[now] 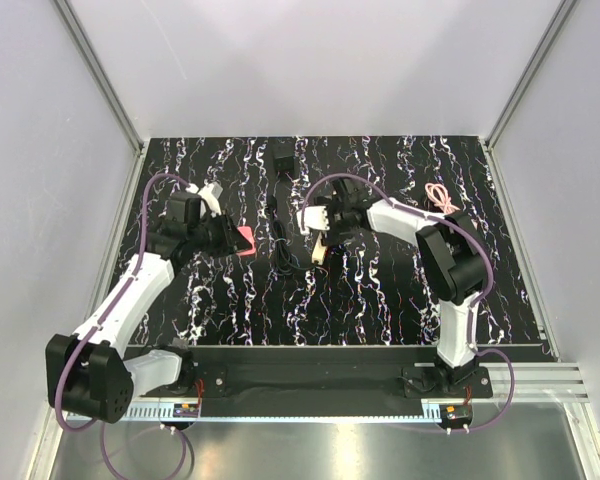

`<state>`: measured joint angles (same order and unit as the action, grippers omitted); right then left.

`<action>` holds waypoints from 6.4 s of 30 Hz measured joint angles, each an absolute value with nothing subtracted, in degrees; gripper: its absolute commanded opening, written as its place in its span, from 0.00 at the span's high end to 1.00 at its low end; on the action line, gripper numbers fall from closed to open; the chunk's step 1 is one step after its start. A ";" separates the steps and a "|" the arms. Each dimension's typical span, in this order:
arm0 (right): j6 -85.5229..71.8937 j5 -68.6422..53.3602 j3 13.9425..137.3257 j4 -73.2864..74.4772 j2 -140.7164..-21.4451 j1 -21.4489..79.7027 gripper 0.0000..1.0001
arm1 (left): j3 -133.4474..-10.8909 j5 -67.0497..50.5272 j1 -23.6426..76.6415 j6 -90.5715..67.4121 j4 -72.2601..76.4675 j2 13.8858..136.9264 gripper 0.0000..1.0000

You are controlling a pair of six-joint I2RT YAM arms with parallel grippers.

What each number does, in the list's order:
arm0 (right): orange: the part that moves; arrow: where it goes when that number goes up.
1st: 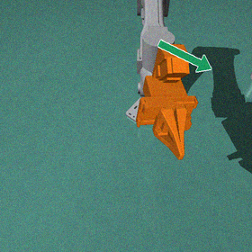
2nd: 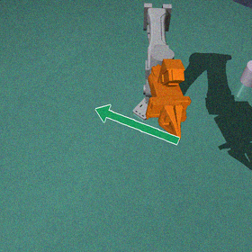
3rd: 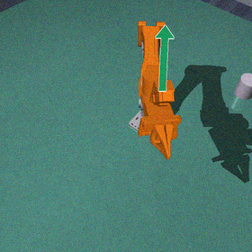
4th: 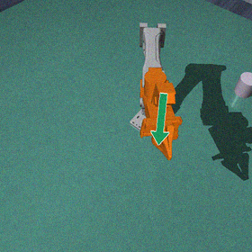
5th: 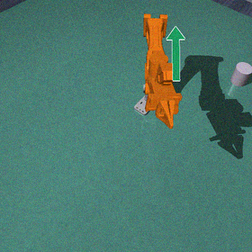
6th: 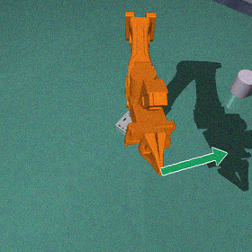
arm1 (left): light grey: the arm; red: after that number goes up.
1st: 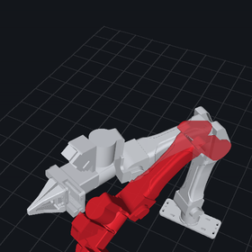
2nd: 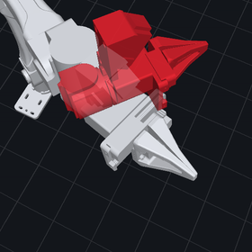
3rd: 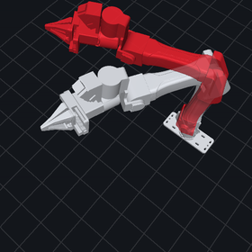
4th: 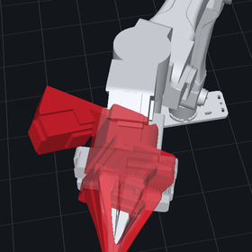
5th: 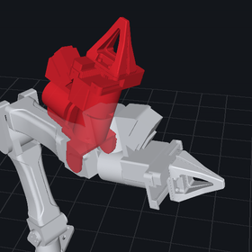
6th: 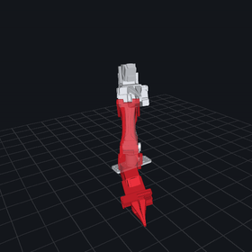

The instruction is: Insert the plug

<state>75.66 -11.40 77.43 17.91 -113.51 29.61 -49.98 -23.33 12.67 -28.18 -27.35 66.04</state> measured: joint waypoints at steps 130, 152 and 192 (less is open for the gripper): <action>-1.21 -47.44 98.41 35.51 -131.63 36.14 0.85 | -49.89 -18.94 12.05 -21.21 -36.60 50.54 1.00; -10.02 -45.87 92.23 32.91 -129.29 26.83 0.46 | -59.46 -14.26 18.65 -17.80 -43.16 67.22 1.00; -37.28 0.14 67.61 30.33 -93.95 22.06 0.57 | -97.56 -0.10 32.03 -59.37 -68.01 102.61 1.00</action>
